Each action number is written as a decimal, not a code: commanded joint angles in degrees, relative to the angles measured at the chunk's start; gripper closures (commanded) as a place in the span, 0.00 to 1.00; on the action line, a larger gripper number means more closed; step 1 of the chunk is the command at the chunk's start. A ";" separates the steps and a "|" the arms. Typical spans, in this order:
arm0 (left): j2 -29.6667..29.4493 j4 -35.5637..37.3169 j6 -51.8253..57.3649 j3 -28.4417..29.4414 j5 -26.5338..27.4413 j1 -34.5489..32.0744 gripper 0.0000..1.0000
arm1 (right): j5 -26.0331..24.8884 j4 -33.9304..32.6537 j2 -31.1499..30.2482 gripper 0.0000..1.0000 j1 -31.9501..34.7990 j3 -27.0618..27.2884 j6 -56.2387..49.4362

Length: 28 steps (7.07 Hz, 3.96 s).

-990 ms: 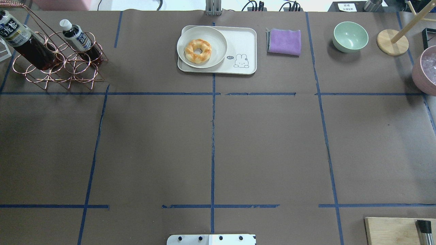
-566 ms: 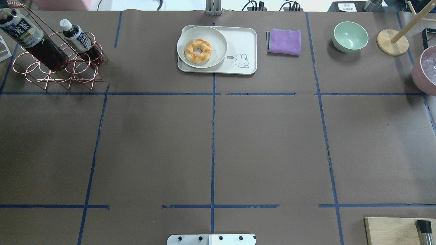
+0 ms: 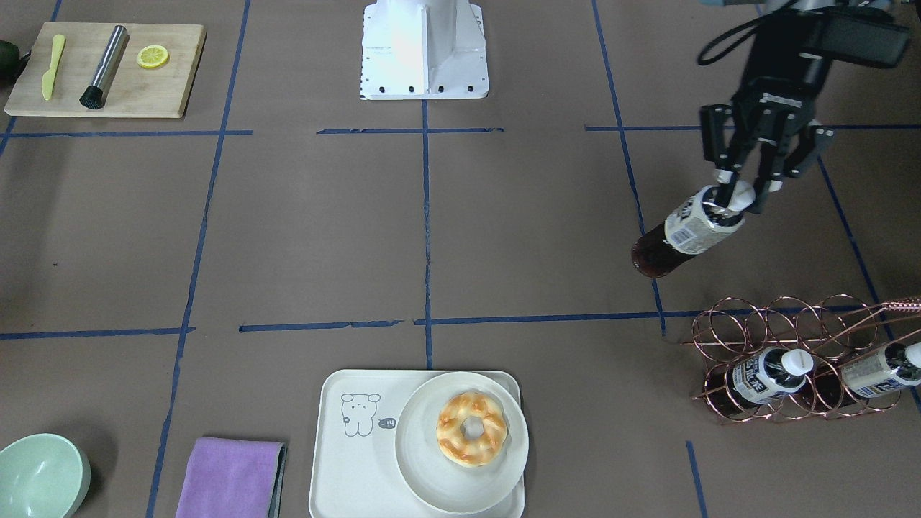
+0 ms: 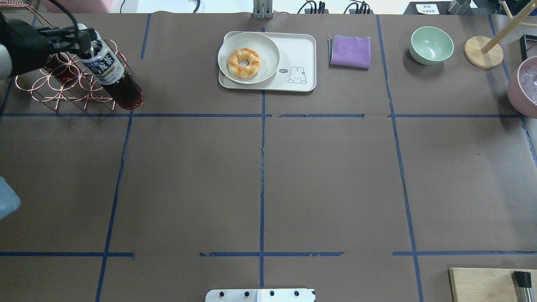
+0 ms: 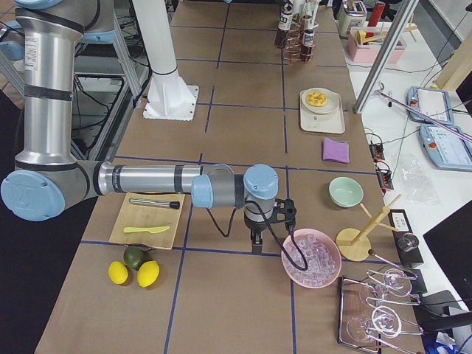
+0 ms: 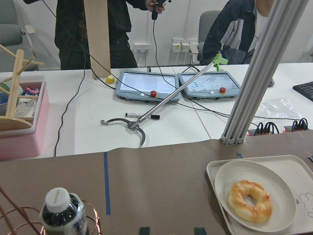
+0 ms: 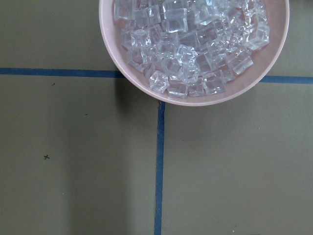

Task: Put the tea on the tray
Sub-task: 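Carry the tea bottle with the left gripper toward the table center, then set the tea bottle upright on the table and withdraw the left gripper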

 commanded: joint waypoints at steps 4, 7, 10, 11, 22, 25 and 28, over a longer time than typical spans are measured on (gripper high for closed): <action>-30.26 25.85 -22.11 16.68 26.61 22.28 0.98 | 0.86 0.04 0.02 0.00 0.00 0.01 0.00; -34.19 25.85 -25.13 23.25 31.11 26.50 0.95 | 0.95 0.04 -0.07 0.00 0.00 -0.08 0.00; -33.49 25.76 -25.05 24.57 32.87 27.91 0.93 | 0.86 0.04 -0.07 0.00 0.00 -0.08 0.00; -33.48 25.59 -25.05 25.10 32.87 28.09 0.91 | 0.95 0.04 -0.07 0.00 0.00 -0.08 0.00; -16.83 26.03 -14.24 5.77 2.83 17.50 0.00 | 0.86 0.12 0.46 0.00 0.00 0.01 1.06; -5.30 35.81 5.02 5.68 -26.11 -0.32 0.00 | 1.12 0.21 0.46 0.00 -0.09 1.76 0.88; 9.20 38.16 42.25 8.29 -40.12 -23.24 0.00 | 1.39 0.21 0.55 0.00 -0.79 3.26 1.32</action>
